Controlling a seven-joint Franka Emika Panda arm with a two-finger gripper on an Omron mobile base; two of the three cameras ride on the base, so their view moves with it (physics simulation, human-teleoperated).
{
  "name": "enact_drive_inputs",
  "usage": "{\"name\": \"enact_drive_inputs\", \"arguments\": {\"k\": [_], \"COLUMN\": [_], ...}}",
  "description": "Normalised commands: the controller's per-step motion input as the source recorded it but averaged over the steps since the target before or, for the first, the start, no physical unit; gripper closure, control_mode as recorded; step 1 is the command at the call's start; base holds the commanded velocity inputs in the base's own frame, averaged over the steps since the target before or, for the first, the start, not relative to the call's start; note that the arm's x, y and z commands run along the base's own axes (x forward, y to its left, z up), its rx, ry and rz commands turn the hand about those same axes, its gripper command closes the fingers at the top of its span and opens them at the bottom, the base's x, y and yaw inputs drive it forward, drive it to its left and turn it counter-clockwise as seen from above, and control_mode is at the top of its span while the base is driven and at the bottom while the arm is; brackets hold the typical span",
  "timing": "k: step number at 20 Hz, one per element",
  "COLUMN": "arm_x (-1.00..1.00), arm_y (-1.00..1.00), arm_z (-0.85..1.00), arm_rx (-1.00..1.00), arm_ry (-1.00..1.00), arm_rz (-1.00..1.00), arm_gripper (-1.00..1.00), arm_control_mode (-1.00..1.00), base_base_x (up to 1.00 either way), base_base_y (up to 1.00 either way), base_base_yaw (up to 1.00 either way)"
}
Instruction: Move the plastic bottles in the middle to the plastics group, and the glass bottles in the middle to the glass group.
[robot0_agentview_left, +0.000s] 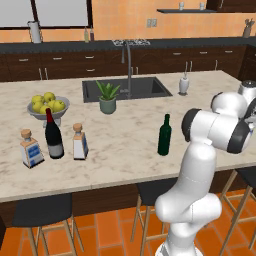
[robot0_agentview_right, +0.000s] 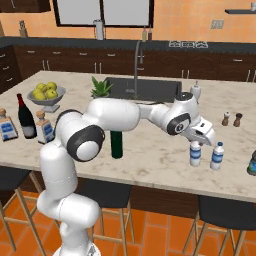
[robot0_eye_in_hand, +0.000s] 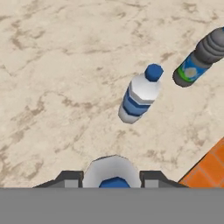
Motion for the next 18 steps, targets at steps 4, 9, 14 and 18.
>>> {"name": "enact_drive_inputs", "arguments": {"k": [4,9,14,18], "arm_x": [0.00,0.19,0.25,0.07], "arm_y": [0.00,0.00,0.00,-0.07], "arm_z": [-0.16,-0.01,-0.01,0.00], "arm_rx": [0.02,0.09,0.06,0.01], "arm_ry": [-0.05,-0.04,0.00,0.00], "arm_rz": [0.01,0.00,0.00,0.00], "arm_gripper": [1.00,1.00,1.00,1.00], "arm_control_mode": [-1.00,-1.00,-1.00,-1.00], "base_base_x": [0.00,0.00,0.00,0.00], "base_base_y": [0.00,0.00,0.00,0.00], "base_base_yaw": [0.00,0.00,0.00,0.00]}}
